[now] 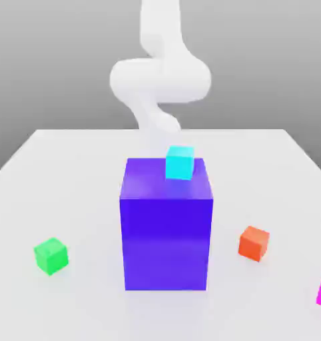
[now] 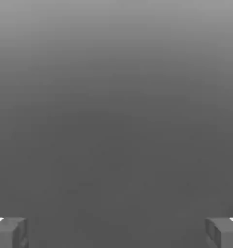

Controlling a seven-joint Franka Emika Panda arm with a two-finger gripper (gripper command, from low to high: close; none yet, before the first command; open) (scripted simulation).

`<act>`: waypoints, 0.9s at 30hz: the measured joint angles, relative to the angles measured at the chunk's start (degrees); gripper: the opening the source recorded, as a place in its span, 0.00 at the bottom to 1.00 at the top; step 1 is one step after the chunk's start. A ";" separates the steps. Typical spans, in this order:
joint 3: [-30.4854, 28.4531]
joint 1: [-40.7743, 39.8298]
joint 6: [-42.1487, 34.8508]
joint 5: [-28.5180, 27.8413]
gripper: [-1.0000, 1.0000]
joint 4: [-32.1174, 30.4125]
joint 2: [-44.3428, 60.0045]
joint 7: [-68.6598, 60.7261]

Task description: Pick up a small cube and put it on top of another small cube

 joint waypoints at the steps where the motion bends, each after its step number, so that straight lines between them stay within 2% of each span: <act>1: 1.05 0.17 0.59 -0.76 0.50 0.00 2.25 -0.12; 16: 13.87 4.42 8.75 -12.14 0.50 0.03 33.64 -1.25; 27: 18.76 12.09 15.44 -16.59 0.50 -0.20 55.58 -4.73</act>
